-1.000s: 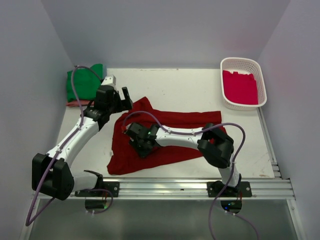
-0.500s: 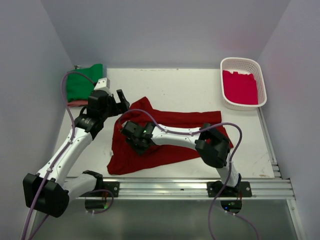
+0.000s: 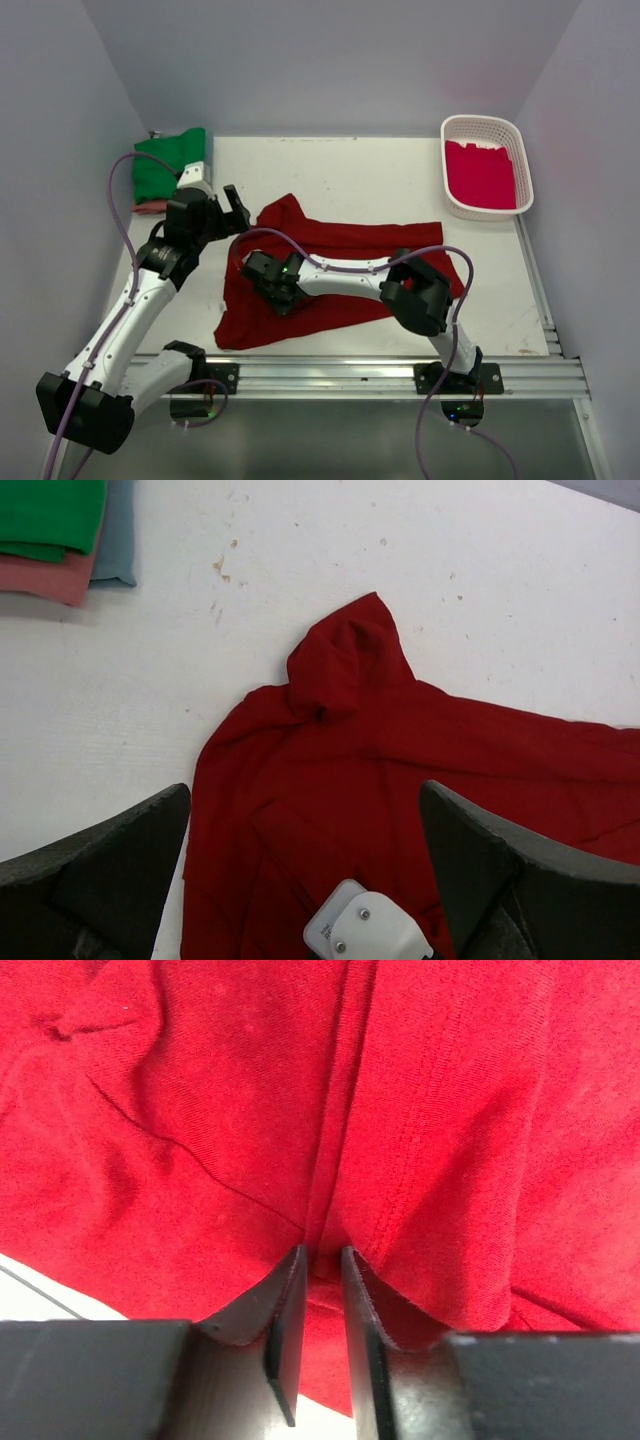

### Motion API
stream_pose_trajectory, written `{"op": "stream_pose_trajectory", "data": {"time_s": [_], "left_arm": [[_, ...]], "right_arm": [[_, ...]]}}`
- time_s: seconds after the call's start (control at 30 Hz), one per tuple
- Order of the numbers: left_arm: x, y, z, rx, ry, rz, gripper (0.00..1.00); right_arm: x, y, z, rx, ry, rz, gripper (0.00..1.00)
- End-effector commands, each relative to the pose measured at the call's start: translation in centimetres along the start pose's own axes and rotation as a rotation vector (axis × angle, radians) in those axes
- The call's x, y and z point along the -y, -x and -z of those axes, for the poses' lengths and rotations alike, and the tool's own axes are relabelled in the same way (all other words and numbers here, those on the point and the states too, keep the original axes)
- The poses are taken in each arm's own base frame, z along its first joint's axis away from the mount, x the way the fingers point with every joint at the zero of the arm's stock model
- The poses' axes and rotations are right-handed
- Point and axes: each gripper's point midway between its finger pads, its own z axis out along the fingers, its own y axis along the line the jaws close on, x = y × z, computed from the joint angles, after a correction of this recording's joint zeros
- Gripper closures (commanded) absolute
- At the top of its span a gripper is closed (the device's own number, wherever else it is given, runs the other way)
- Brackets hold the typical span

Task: Fold and stack the t-shirts
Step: Fold the tshirt

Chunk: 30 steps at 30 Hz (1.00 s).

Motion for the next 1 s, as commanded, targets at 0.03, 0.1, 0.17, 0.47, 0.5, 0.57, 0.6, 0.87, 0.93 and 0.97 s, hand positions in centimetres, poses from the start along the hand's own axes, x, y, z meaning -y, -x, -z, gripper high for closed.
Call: {"op": "stream_pose_trajectory", "data": {"time_s": [0.03, 0.1, 0.17, 0.47, 0.5, 0.57, 0.6, 0.87, 0.93, 0.97], "left_arm": [[0.7, 1.7, 1.8, 0.042, -0.030, 0.021, 0.00], [0.6, 1.8, 2.1, 0.049, -0.028, 0.020, 0.00], [0.4, 2.0, 2.6, 0.057, -0.022, 0.018, 0.00], [0.0, 2.0, 3.3, 0.058, -0.005, 0.009, 0.00], [-0.1, 1.9, 3.4, 0.055, -0.005, 0.008, 0.00], [-0.1, 1.8, 3.4, 0.052, -0.005, 0.008, 0.00], [-0.1, 1.8, 3.4, 0.052, -0.004, 0.006, 0.00], [-0.5, 1.5, 3.5, 0.042, 0.010, -0.005, 0.00], [-0.5, 1.5, 3.6, 0.044, 0.011, -0.007, 0.00], [-0.5, 1.5, 3.5, 0.042, 0.011, -0.008, 0.00]], "right_arm": [[1.7, -1.3, -0.4, -0.037, -0.068, -0.034, 0.86], [1.9, -1.3, -0.4, -0.032, -0.076, -0.040, 0.93], [2.0, -1.2, -0.2, -0.029, -0.082, -0.047, 1.00], [2.9, 1.8, 3.5, 0.066, -0.125, -0.052, 1.00], [3.0, 2.7, 4.2, 0.092, -0.131, -0.052, 1.00], [3.5, 3.6, 5.1, 0.121, -0.154, -0.050, 1.00], [3.7, 4.4, 5.6, 0.140, -0.158, -0.053, 1.00], [7.4, 7.1, 6.3, 0.171, -0.203, -0.127, 1.00], [8.8, 7.7, 6.1, 0.172, -0.209, -0.160, 1.00], [9.4, 7.8, 5.9, 0.168, -0.217, -0.171, 1.00]]}}
